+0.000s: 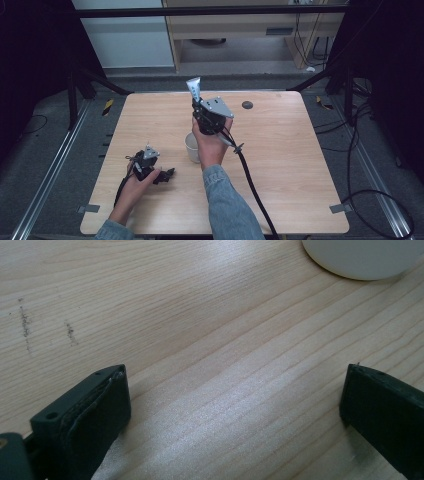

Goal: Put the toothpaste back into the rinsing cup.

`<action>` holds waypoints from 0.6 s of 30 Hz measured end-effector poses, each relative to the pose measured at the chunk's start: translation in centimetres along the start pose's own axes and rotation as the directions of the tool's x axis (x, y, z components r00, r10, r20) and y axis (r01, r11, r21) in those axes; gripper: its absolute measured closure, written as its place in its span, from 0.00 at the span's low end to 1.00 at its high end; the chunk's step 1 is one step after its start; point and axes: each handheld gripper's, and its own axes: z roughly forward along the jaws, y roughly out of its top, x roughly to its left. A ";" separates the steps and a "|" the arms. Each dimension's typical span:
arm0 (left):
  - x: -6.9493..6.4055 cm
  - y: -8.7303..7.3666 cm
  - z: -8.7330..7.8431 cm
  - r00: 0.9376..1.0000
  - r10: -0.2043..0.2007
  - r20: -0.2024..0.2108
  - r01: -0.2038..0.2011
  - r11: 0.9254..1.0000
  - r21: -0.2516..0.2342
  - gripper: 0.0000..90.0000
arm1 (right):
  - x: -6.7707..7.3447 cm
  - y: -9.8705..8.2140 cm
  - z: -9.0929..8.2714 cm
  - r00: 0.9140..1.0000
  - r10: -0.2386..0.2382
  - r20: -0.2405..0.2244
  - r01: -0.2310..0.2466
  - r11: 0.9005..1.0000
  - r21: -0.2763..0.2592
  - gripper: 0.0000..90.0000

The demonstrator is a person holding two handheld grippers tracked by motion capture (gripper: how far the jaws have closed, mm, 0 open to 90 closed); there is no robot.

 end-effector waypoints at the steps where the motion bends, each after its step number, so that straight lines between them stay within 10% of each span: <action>1: 0.0 0.0 0.0 1.000 0.000 0.000 0.000 1.000 0.000 0.00 | 0.0 -0.1 0.0 1.000 -0.003 -0.002 0.003 1.000 -0.002 0.87; 18: 0.0 0.0 0.0 1.000 0.001 0.002 -0.001 1.000 0.000 0.00 | 0.5 -1.5 0.4 1.000 -0.020 -0.023 0.020 1.000 0.018 0.87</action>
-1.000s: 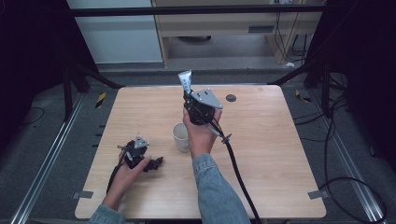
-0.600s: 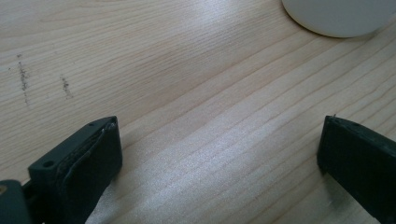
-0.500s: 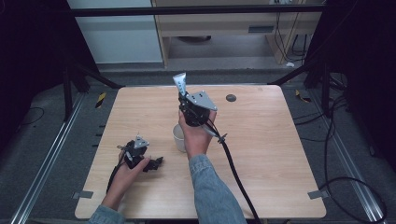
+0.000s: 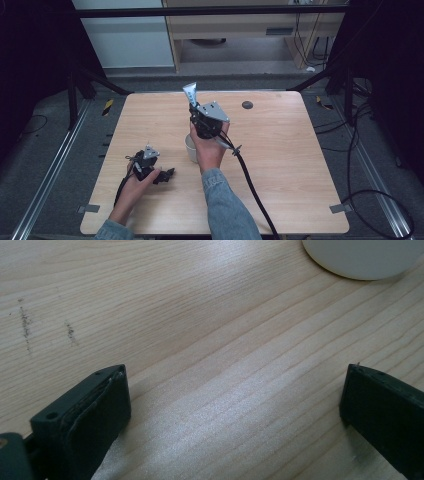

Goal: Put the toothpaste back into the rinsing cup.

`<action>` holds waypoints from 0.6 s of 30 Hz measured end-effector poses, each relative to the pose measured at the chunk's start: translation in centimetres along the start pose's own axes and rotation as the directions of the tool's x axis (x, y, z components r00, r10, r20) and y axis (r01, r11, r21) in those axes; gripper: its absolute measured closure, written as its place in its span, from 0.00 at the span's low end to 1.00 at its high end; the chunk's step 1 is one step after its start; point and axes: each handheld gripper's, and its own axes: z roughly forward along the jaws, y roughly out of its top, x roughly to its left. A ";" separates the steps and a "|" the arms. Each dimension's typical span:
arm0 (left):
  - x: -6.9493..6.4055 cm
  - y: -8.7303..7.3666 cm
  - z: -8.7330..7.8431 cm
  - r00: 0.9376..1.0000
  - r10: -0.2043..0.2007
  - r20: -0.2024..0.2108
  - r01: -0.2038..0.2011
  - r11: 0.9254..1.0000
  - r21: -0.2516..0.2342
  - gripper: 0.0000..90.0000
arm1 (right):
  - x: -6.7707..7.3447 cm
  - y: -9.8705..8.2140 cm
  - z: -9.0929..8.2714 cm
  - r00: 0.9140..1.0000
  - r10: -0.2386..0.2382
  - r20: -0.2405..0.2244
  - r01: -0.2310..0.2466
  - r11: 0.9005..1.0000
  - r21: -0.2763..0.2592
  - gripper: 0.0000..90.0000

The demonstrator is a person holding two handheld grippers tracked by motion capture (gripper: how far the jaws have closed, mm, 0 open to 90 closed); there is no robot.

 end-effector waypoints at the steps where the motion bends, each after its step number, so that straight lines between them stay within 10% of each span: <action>1: 0.0 0.0 0.0 1.000 0.000 -0.001 0.000 1.000 0.000 0.00 | 0.0 -0.1 0.0 1.000 -0.006 0.000 0.006 1.000 -0.001 0.87; 18: 0.0 0.0 0.0 1.000 0.006 0.000 -0.006 1.000 0.004 0.00 | -0.1 -2.4 0.1 1.000 -0.014 0.011 0.013 0.999 0.031 0.87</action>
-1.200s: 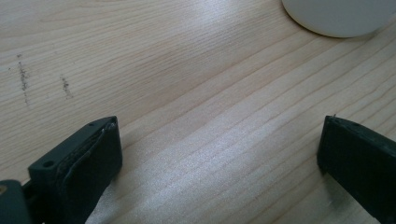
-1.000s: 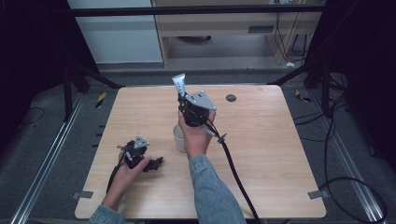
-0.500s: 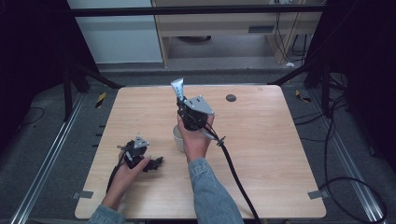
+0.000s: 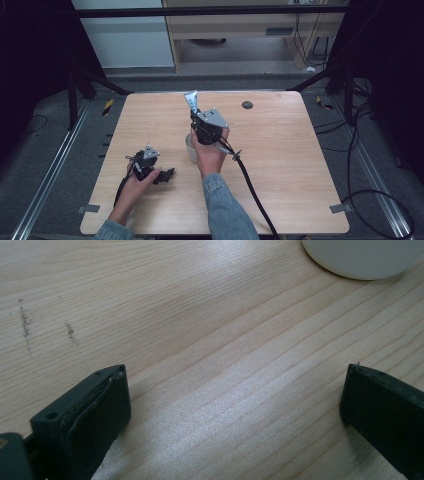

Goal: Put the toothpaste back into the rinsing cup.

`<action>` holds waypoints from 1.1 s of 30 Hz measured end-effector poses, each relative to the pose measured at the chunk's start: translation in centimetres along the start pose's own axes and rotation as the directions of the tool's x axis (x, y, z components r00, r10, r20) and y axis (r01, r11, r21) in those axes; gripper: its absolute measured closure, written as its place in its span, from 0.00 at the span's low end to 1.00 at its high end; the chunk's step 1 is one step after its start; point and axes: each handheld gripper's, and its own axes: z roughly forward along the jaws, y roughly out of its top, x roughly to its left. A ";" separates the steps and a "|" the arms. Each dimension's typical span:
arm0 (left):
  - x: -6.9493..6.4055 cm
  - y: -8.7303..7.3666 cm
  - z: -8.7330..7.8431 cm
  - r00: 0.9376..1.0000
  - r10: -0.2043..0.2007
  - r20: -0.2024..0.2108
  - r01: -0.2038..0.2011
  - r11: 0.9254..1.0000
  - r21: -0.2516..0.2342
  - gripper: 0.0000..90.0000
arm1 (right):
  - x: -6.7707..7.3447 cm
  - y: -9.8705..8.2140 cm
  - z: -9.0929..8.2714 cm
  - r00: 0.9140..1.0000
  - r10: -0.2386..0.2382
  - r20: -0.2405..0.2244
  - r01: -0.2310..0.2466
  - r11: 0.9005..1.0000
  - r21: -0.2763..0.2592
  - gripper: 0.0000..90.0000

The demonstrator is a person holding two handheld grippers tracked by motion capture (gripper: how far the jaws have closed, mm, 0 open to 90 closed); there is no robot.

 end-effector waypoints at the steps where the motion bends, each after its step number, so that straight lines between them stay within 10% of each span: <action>1: 0.0 0.0 0.0 1.000 0.000 0.000 0.000 1.000 0.000 0.00 | 0.0 -0.1 0.0 1.000 0.001 0.000 -0.001 1.000 0.004 0.87; 33: 0.0 0.0 0.0 1.000 0.001 0.002 -0.001 1.000 0.000 0.00 | -0.2 -3.6 0.2 1.000 0.019 0.002 -0.019 0.999 0.038 0.87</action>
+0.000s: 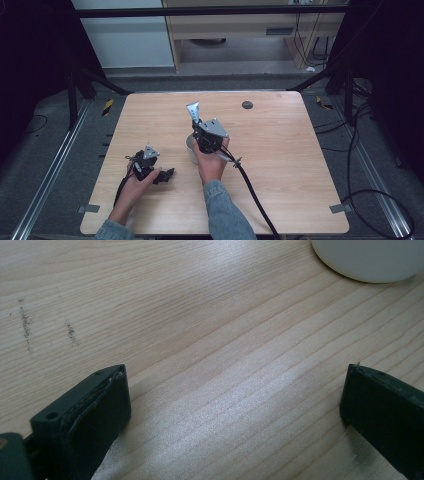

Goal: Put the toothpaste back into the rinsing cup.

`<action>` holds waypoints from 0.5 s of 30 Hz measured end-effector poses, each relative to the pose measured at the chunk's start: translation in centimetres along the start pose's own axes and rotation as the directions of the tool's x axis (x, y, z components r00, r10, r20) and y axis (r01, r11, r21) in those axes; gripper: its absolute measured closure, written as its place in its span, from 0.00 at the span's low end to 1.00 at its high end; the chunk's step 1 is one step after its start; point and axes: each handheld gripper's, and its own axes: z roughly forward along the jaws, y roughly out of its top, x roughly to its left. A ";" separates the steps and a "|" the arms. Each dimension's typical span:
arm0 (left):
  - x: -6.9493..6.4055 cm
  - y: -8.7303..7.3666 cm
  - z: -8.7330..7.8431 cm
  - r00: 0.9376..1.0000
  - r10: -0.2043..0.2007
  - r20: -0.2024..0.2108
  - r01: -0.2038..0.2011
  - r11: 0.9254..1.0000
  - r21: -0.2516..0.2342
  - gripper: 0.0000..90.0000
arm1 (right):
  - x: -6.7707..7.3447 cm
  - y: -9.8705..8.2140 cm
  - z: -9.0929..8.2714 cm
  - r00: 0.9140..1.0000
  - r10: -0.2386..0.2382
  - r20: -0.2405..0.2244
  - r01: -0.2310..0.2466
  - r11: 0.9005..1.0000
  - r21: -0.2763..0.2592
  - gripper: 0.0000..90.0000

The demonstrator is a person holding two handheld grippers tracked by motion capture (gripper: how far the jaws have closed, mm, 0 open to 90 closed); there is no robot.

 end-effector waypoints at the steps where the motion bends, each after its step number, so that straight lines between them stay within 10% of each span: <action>1: 0.0 0.0 0.0 1.000 0.000 0.000 0.000 1.000 0.000 0.00 | 0.0 -0.1 0.0 1.000 -0.003 0.000 0.003 1.000 0.001 0.87; 15: 0.0 0.0 0.0 1.000 -0.002 0.001 0.002 1.000 0.000 0.00 | 0.1 -0.6 -0.1 1.000 -0.006 0.005 0.006 1.000 0.024 0.87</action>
